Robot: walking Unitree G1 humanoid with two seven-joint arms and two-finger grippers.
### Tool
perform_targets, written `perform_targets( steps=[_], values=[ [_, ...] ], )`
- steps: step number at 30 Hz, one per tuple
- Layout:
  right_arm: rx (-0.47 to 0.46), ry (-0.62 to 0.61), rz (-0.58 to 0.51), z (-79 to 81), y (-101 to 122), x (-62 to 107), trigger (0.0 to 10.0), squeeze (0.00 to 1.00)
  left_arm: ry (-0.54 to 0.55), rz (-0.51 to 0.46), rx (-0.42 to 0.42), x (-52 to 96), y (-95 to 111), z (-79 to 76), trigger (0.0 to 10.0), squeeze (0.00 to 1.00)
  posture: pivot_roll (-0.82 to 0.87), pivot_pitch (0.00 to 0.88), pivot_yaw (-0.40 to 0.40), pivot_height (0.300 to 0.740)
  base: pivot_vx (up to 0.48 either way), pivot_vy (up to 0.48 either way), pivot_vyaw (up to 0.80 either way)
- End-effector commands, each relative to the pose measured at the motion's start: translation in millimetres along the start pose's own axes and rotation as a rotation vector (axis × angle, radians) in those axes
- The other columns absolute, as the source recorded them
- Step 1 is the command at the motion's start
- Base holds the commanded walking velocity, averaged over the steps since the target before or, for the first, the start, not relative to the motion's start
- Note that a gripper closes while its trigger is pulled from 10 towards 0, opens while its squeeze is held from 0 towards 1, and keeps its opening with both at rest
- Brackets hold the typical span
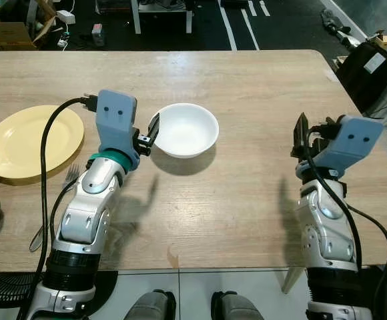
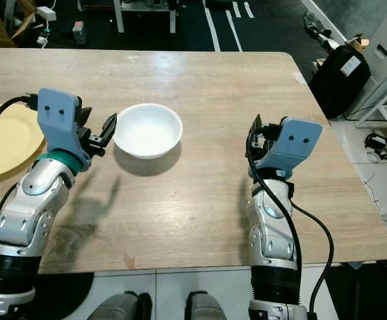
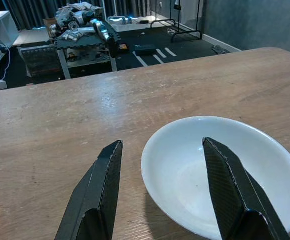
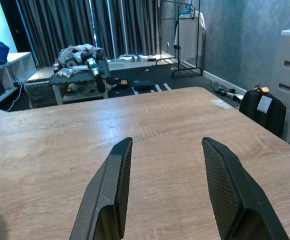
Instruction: Setting the table
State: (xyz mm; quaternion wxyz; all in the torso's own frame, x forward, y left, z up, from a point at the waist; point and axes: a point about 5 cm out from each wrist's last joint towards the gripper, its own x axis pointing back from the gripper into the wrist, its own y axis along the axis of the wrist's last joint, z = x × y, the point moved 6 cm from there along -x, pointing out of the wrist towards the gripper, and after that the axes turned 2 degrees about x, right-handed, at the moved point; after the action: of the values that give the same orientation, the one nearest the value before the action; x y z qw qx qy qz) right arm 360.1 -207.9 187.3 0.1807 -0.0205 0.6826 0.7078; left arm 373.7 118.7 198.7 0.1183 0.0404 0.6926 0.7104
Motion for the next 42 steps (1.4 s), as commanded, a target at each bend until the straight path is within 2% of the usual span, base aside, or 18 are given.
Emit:
perform_targets(
  steps=[1,17,42],
  values=[
    [0.001,-0.002,0.003,-0.3,-0.8,-1.0,10.0,0.0,0.009,0.007,-0.002,-1.9,-3.6,1.2,10.0,0.0,0.05,0.0,0.051,0.74,0.0,0.0,0.0],
    [0.01,-0.013,0.0,-5.4,0.8,-0.4,10.0,0.0,-0.001,-0.001,0.003,-4.5,-3.6,-4.4,10.0,0.0,0.03,0.002,0.05,0.74,0.0,0.0,0.0],
    [0.009,-0.02,-0.003,-5.1,0.4,-2.3,10.0,0.0,-0.006,-0.003,-0.008,-6.2,-3.9,-4.3,10.0,0.0,0.03,0.0,0.056,0.74,-0.319,0.0,0.0]
  ],
)
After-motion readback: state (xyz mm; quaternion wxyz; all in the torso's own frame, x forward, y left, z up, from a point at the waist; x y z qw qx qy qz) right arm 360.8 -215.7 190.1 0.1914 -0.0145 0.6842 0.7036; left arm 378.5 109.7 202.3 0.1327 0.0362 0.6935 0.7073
